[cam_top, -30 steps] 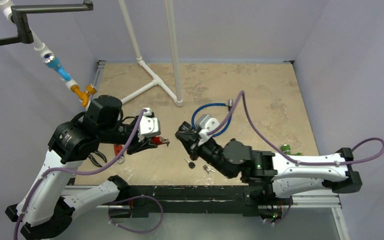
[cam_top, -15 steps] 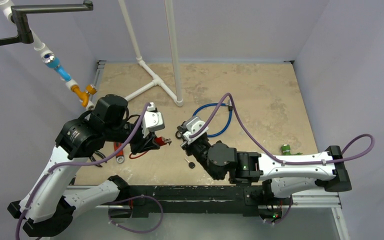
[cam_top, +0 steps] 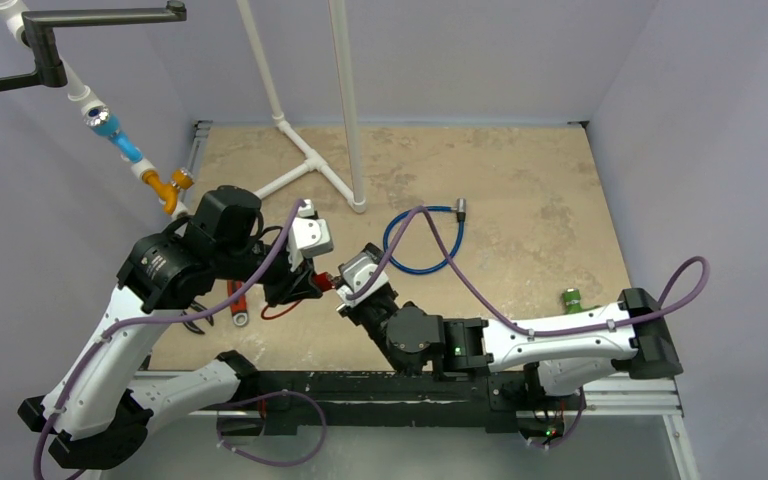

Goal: Unlock with the key

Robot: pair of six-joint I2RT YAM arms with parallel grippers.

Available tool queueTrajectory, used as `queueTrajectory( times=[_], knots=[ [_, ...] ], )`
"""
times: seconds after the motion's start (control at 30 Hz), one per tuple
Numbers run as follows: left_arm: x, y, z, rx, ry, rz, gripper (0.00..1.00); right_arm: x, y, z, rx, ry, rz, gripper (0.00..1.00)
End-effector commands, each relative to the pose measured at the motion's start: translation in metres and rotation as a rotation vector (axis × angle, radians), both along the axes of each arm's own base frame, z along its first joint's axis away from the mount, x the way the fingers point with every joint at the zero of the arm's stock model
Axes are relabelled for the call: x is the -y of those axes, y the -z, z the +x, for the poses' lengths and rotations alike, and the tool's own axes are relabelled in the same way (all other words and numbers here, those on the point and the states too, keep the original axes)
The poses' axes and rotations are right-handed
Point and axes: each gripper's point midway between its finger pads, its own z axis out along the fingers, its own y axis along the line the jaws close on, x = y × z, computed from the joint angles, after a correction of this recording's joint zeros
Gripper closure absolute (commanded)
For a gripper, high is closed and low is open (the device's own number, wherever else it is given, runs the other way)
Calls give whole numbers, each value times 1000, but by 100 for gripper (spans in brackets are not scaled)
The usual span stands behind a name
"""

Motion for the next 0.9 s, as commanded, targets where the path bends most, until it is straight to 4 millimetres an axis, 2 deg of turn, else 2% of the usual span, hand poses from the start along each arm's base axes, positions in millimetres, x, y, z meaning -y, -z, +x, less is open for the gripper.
queueTrajectory(
  times=[0.0, 0.27, 0.33, 0.43, 0.57, 0.7, 0.77, 0.87],
  knots=[
    [8, -22, 3, 38, 3, -76, 100, -2, -15, -1, 3, 44, 72, 100],
    [9, -17, 1, 18, 20, -64, 100, -26, -6, -20, -5, -15, 76, 100],
    [10, -18, 0, 18, 29, -71, 100, -25, -5, -21, -6, -6, 73, 100],
    [8, -21, -2, 36, 43, -71, 100, -12, -6, -20, -20, -8, 95, 100],
    [1, -20, -6, 71, 62, -49, 100, 27, -8, -2, -68, 16, 122, 96],
    [-3, -21, -9, 110, 88, -39, 100, 59, -16, 12, -172, -40, 225, 80],
    [-5, -21, -10, 121, 97, -34, 100, 66, -18, 15, -212, -96, 263, 72],
    [-6, -21, -11, 121, 100, -28, 100, 66, -28, 8, -241, -224, 313, 59]
  ],
)
